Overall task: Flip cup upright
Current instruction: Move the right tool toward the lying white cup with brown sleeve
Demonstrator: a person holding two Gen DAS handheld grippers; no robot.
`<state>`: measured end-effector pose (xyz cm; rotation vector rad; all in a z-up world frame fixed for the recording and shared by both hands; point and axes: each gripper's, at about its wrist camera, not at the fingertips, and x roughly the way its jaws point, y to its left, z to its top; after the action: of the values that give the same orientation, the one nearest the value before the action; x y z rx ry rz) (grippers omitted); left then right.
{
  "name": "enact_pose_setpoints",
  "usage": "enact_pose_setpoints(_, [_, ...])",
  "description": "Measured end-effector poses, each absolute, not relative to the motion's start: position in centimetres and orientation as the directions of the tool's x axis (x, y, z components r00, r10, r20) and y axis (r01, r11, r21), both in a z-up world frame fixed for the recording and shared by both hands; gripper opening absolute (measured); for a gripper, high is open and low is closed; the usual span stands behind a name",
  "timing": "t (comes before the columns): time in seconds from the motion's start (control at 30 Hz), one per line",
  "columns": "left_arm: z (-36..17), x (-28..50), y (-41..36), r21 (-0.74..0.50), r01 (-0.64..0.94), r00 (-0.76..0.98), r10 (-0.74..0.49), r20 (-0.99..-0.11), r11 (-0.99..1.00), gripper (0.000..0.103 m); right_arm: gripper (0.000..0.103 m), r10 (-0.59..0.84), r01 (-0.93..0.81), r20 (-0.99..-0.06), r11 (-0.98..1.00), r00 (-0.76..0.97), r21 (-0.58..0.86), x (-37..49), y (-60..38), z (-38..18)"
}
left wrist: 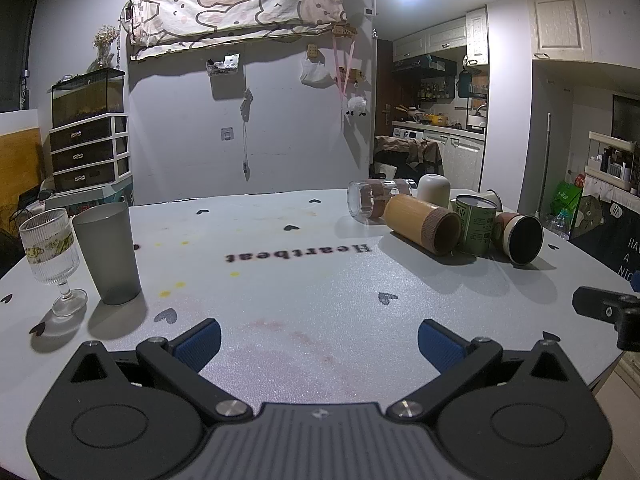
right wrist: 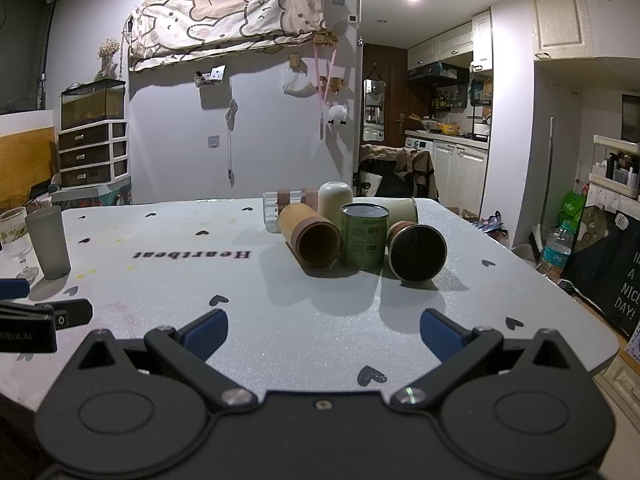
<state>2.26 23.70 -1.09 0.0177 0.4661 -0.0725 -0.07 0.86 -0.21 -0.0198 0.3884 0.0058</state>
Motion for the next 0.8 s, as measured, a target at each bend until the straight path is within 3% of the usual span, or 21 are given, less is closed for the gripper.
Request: enact_pose_setpoints(0.8, [-1.08,2.19,23.71,0.0,0.074,0.891,-0.066,-0.45,0.997,0.103,0.103,0.003,-0.01,-0.38,1.0,0.925,-0.017,-0.16,1.18,-0.4])
